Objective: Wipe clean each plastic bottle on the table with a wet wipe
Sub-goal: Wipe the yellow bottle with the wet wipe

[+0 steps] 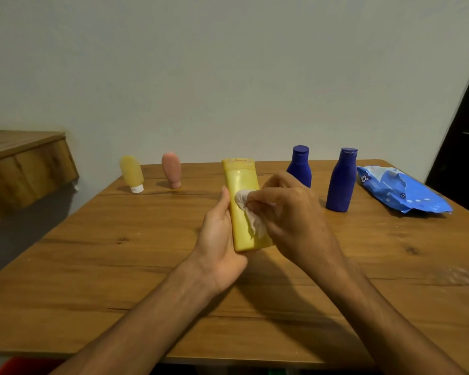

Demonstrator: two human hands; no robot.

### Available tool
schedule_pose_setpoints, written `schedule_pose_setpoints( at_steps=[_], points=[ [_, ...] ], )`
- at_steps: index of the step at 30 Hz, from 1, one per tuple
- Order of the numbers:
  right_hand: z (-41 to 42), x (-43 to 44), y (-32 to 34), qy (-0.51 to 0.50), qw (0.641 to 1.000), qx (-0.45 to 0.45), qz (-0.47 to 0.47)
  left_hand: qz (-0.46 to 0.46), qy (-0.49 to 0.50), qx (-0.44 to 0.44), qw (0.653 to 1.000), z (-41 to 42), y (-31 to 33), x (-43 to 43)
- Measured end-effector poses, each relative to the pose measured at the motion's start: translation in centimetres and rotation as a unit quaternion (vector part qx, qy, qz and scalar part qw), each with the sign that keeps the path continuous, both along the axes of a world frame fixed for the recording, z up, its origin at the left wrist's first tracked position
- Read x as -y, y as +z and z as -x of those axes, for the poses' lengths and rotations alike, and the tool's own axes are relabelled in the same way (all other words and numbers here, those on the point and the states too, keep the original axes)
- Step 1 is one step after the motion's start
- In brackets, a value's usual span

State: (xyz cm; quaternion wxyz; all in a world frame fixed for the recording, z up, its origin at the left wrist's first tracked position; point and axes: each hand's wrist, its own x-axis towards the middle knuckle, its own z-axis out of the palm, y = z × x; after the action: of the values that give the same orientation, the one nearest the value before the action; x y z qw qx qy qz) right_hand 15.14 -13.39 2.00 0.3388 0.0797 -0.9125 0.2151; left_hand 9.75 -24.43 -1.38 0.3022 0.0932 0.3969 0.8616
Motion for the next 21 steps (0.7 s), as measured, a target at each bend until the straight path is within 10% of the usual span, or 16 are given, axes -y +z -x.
schedule_pose_setpoints(
  at_steps=[8, 21],
  points=[
    [-1.5, 0.9, 0.8, 0.068, 0.985, 0.118, -0.106, 0.007, 0.021, -0.003, 1.0, 0.9, -0.2, 0.4],
    [0.4, -0.9, -0.3, -0.007, 0.993, -0.105, 0.045, 0.055, 0.002, -0.116, 0.992, 0.4, -0.9, -0.1]
  ],
)
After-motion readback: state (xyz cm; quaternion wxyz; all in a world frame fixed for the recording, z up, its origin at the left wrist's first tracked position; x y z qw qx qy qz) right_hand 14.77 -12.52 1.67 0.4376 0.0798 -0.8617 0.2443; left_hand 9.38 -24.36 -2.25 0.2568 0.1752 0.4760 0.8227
